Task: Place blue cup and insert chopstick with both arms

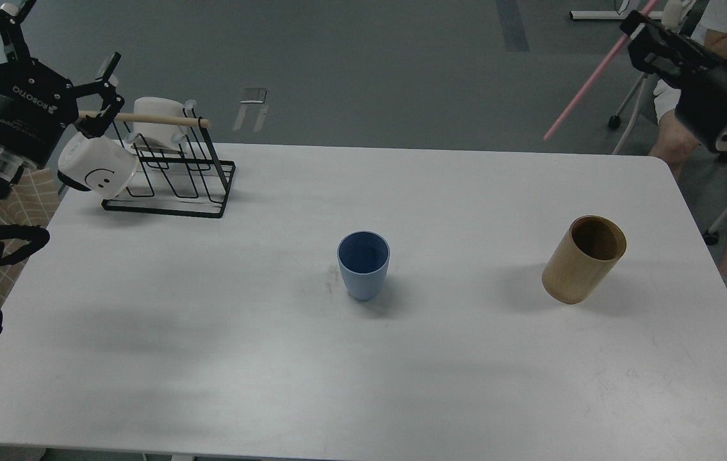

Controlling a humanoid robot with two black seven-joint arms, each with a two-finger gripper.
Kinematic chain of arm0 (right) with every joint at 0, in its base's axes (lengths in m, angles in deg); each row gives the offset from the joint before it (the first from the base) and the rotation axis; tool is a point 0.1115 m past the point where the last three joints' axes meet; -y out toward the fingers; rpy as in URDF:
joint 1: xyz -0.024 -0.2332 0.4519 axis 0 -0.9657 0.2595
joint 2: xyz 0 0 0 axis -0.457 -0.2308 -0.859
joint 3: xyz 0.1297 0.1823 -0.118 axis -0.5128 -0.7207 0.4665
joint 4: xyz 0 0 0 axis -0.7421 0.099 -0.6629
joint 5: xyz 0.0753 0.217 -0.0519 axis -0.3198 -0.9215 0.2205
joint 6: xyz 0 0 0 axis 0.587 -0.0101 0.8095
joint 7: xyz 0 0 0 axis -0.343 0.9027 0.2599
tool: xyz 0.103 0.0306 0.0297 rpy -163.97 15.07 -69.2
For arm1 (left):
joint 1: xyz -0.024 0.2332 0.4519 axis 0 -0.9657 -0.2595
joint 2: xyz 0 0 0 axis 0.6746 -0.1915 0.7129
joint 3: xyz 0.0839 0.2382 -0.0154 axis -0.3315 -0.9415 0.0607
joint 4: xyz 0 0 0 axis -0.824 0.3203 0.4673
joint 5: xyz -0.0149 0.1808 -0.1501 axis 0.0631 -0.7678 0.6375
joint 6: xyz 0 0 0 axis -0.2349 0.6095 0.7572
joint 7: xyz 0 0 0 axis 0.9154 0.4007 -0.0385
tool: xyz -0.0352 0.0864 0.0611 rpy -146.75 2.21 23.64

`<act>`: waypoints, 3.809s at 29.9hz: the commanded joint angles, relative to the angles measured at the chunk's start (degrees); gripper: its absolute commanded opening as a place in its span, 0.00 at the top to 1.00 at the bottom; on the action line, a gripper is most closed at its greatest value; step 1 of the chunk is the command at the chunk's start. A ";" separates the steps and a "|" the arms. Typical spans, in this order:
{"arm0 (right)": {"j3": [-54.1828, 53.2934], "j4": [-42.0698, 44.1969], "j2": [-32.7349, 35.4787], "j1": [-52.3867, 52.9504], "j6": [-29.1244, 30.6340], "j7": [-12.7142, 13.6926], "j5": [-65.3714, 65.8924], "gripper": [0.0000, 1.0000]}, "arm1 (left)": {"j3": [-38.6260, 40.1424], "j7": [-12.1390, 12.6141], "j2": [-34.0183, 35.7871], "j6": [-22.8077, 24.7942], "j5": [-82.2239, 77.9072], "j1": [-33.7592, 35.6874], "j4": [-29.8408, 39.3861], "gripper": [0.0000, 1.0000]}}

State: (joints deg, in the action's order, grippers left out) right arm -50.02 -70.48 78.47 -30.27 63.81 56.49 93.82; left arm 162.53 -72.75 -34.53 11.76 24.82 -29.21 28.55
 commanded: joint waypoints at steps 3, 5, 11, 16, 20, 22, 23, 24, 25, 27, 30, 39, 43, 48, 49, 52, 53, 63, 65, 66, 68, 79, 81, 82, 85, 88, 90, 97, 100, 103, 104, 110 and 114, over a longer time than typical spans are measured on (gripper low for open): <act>11.21 1.53 -6.52 6.92 -0.26 0.84 1.00 1.00 | -0.01 0.01 0.05 0.00 0.00 -0.17 -0.01 0.03; 13.77 2.41 -7.67 7.98 -0.43 0.84 1.53 1.00 | -0.01 0.01 0.05 0.00 0.00 -0.17 -0.01 0.03; 22.90 3.91 -13.73 8.60 -0.61 0.66 7.94 1.00 | 0.69 0.01 0.05 0.00 0.00 -0.44 -0.01 0.03; 28.80 5.31 -16.11 8.60 -2.71 0.66 11.19 1.00 | 0.96 0.01 0.05 0.09 0.00 -0.61 -0.01 0.03; 31.09 6.98 -18.13 8.51 -4.56 0.66 13.31 1.00 | 1.48 -0.08 0.05 0.09 0.00 -0.70 -0.01 0.03; 31.88 7.42 -18.31 8.25 -4.65 0.66 13.40 1.00 | 1.66 -0.08 0.05 0.09 0.00 -0.79 -0.01 0.03; 32.76 8.12 -18.40 8.25 -4.83 0.66 13.49 1.00 | 1.66 -0.17 -0.04 0.17 0.00 -1.05 -0.01 0.03; 33.11 8.39 -18.49 8.25 -4.91 0.66 13.57 1.00 | 1.66 -0.17 -0.04 0.18 0.00 -1.14 -0.01 0.03; 33.38 8.65 -18.66 8.34 -4.92 0.66 13.66 1.00 | 1.66 -0.26 -0.13 0.18 0.00 -1.14 -0.01 0.03; 33.64 8.83 -19.62 8.25 -5.09 0.66 13.84 1.00 | 1.66 -0.26 -0.30 0.18 0.00 -1.23 -0.01 0.03; 34.00 9.18 -19.89 7.81 -5.09 0.66 15.06 1.00 | 1.66 -0.35 -0.39 0.18 0.00 -1.40 -0.01 0.03; 35.32 10.32 -20.16 6.76 -5.18 0.66 15.86 1.00 | 1.66 -0.43 -0.39 0.26 0.00 -1.41 -0.01 0.03; 35.32 10.24 -20.16 5.26 -5.18 0.66 15.86 0.86 | 1.66 -0.43 -0.39 0.26 0.00 -1.58 -0.10 0.03; 35.32 10.24 -19.98 4.47 -5.18 0.66 15.86 0.71 | 1.66 -0.43 -0.39 0.18 0.00 -1.58 -0.01 0.03; 35.32 10.15 -19.98 4.47 -5.18 0.66 15.77 0.71 | 1.66 -0.43 -0.39 0.18 0.00 -1.58 -0.01 0.03; 35.23 10.15 -19.98 4.47 -5.18 0.66 15.77 0.67 | 1.66 -0.43 -0.39 0.18 0.00 -1.58 -0.01 0.03; 35.14 10.06 -20.07 4.47 -5.18 0.66 15.77 0.66 | 1.66 -0.43 -0.39 0.18 0.00 -1.58 -0.01 0.03; 23.11 9.45 -21.74 6.31 -7.20 0.75 14.89 0.00 | 2.80 0.01 -0.13 0.09 0.00 -1.58 -0.01 0.03; 19.35 9.45 -22.35 6.49 -7.64 0.49 14.72 0.00 | 2.72 0.01 -0.22 0.09 0.00 -1.58 -0.01 0.03; 18.01 9.45 -22.62 6.49 -7.81 0.31 14.54 0.00 | 2.72 0.01 -0.30 0.09 0.00 -1.67 -0.01 0.03; 13.80 9.45 -23.14 6.49 -9.56 0.14 14.02 0.00 | 2.72 0.01 -0.57 0.09 0.00 -1.67 -0.01 0.03; 2.80 12.26 -22.80 9.91 -16.78 0.22 2.81 0.00 | 2.72 0.18 -0.75 0.18 0.00 -2.28 -0.01 0.03; 0.87 12.26 -22.01 10.18 -17.04 0.22 -5.21 0.00 | 2.72 0.18 -0.75 0.09 0.00 -2.46 -0.01 0.03; -0.09 12.35 -21.57 10.18 -16.78 0.22 -8.19 0.00 | 2.72 0.18 -0.75 0.09 0.00 -2.55 -0.01 0.03; -3.79 14.09 -19.64 10.09 -16.61 0.14 -24.68 0.00 | 2.72 0.18 -0.75 -0.09 0.00 -2.72 -0.01 0.03; -5.55 17.08 -16.48 10.18 -16.43 0.14 -39.72 0.01 | 2.80 0.09 -0.31 -0.44 0.00 -3.07 -0.01 0.03; -5.73 17.70 -14.80 10.18 -16.43 0.14 -45.02 0.01 | 2.80 0.09 -0.13 -0.44 0.09 -3.25 -0.01 0.03; -8.27 22.80 -11.72 9.22 -16.69 0.22 -69.27 0.01 | 2.80 0.09 -0.30 -0.62 0.17 -3.34 -0.01 0.03; -9.51 22.72 -11.81 6.33 -16.43 0.40 -76.23 0.01 | 2.80 0.09 -0.66 -0.62 0.17 -3.43 -0.01 0.03; -9.86 23.24 -11.72 5.61 -16.34 0.14 -79.14 0.01 | 2.80 0.09 -0.75 -0.62 0.09 -3.43 -0.01 0.03; -10.12 23.42 -11.72 5.44 -16.34 0.14 -79.50 0.01 | 2.80 0.09 -0.75 -0.62 0.17 -3.51 -0.01 0.03; -15.74 29.21 -12.07 4.12 -8.62 0.22 -85.55 0.01 | 3.07 0.01 -0.57 -0.70 0.61 -4.39 -0.01 0.03; -16.89 35.37 -12.07 4.38 -2.20 0.14 -93.04 0.01 | 4.56 0.18 -0.22 -0.70 0.70 -5.09 -0.01 0.03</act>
State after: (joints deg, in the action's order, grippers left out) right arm -66.24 -38.72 66.40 -26.08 57.75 56.71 4.86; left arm 166.40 -72.72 -35.07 11.04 25.46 -33.67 28.55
